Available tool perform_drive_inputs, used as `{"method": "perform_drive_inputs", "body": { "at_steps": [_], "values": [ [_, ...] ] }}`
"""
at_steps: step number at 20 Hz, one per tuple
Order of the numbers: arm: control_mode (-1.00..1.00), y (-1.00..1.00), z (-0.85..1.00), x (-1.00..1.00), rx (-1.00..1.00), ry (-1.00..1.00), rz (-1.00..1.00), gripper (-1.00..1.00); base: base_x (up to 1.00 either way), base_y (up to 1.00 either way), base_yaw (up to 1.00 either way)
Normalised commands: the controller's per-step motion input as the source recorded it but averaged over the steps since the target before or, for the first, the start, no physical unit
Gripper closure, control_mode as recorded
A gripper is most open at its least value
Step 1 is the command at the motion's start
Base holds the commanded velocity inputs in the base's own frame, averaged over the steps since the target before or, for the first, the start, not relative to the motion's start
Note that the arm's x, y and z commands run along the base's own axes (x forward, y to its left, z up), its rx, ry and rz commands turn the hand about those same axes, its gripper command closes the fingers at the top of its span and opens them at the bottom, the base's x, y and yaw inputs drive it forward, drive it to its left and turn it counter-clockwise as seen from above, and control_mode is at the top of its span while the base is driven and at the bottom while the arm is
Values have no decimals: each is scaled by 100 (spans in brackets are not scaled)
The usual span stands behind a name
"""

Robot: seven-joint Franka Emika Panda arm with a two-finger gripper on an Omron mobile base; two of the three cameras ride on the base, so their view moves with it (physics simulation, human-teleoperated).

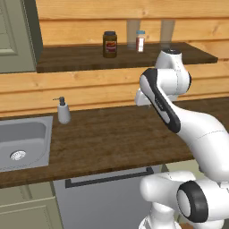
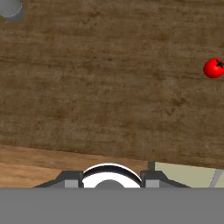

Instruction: Pick the measuring cup from the drawer and place it on the counter.

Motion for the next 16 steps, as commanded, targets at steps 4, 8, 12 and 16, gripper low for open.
{"method": "perform_drive_inputs", "body": {
  "at_steps": [4,8,12,16],
  "values": [
    [-100,-13,0,-16,0,0,0,-100,0,0,0],
    [-100,-49,-11,-46,2,0,-4,-100,0,0,0],
    [-100,-51,-24,-47,1,0,-6,-100,0,0,0],
    [-100,-59,-31,-49,2,0,-5,-100,0,0,0]
  ]
}}
